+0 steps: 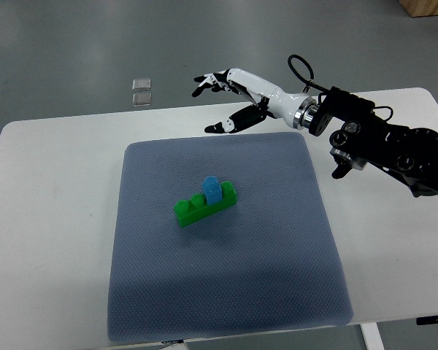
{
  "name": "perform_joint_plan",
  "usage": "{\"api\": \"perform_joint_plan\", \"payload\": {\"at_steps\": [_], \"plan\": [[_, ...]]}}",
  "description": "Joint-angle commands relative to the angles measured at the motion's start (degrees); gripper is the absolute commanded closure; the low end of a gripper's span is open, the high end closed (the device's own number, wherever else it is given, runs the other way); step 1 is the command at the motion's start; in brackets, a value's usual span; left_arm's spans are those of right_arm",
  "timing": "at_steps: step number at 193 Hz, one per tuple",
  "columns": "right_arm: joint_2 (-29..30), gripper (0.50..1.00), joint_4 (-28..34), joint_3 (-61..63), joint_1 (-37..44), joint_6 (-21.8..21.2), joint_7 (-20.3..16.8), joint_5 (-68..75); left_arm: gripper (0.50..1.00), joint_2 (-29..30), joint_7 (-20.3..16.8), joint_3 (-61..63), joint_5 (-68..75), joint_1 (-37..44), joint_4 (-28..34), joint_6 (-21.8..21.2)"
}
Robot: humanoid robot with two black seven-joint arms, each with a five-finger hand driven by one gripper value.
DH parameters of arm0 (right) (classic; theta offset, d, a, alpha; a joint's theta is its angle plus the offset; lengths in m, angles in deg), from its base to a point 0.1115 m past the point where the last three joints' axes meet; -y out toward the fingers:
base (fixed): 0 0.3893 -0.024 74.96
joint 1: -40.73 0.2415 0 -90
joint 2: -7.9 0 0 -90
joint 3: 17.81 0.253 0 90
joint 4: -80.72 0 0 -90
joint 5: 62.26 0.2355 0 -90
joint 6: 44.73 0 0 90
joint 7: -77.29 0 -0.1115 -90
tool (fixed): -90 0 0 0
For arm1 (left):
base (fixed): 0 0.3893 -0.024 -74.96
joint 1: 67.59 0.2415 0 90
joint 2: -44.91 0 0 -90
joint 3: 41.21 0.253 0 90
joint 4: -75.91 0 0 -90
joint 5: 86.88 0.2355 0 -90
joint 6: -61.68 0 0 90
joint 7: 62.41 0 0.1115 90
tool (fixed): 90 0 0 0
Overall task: Stack blue block on green block with right hand
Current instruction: 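Open the right hand and withdraw it away from the stack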
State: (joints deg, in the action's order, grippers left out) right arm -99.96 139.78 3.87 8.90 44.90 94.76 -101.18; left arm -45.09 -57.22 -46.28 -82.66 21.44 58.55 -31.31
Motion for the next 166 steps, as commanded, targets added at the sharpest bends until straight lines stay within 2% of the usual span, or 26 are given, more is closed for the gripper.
{"api": "perform_joint_plan", "payload": {"at_steps": [1, 36, 45, 46, 48, 70, 71, 92, 93, 95, 124, 139, 166], "plan": [[0.63, 0.579, -0.97, 9.17, -4.29, -2.09, -2.18, 11.85, 0.5, 0.0, 0.0, -0.02, 0.0, 0.0, -0.05, 0.0], [1.77, 0.579, -3.16, 18.48, -9.74, -4.64, -5.43, 32.31, 0.5, 0.0, 0.0, 0.07, 0.0, 0.0, -0.05, 0.0], [1.77, 0.579, -3.16, 18.49, -9.74, -4.64, -5.43, 32.33, 0.5, 0.0, 0.0, 0.07, 0.0, 0.0, -0.05, 0.0], [2.81, 0.579, -5.17, 20.06, -10.79, -4.64, -6.99, 39.29, 0.5, 0.0, 0.09, 0.07, 0.0, 0.0, -0.05, 0.0], [3.17, 0.579, -5.71, 20.33, -10.97, -4.64, -7.27, 40.66, 0.5, 0.0, 0.09, 0.07, 0.0, 0.0, -0.13, 0.0], [5.29, 0.579, -8.44, 21.04, -11.5, -4.73, -7.54, 46.04, 0.5, 0.0, 0.09, 0.07, 0.0, 0.0, -0.13, 0.0], [7.11, 0.579, -10.35, 21.39, -12.02, -4.81, -7.54, 48.82, 0.5, 0.0, 0.09, 0.07, 0.0, 0.0, -0.22, 0.0], [8.8, 0.576, -12.48, 22.09, -12.2, -5.08, -7.54, 49.46, 0.5, 0.0, 0.09, 0.07, 0.0, 0.0, -0.22, 0.0], [10.19, 0.576, -15.35, 22.88, -12.29, -6.21, -7.36, 49.55, 0.5, 0.0, 0.09, 0.07, 0.0, 0.0, -0.13, 0.0], [10.56, 0.576, -16.08, 23.06, -12.29, -6.66, -7.36, 49.55, 0.5, 0.0, 0.09, 0.07, 0.0, 0.0, -0.13, 0.0], [13.37, 0.576, -23.2, 23.67, -12.29, -13.42, -6.92, 49.46, 0.5, 0.0, 0.09, 0.07, 0.0, 0.0, -0.13, 0.0], [13.46, 0.576, -23.82, 23.67, -12.38, -15.18, -6.75, 49.46, 0.5, 0.0, 0.09, 0.07, 0.0, 0.0, -0.22, 0.0], [13.55, 0.576, -23.99, 23.67, -13.08, -15.36, -6.66, 49.38, 0.5, 0.0, 0.09, 0.07, 0.0, 0.0, -0.22, 0.0]]}}
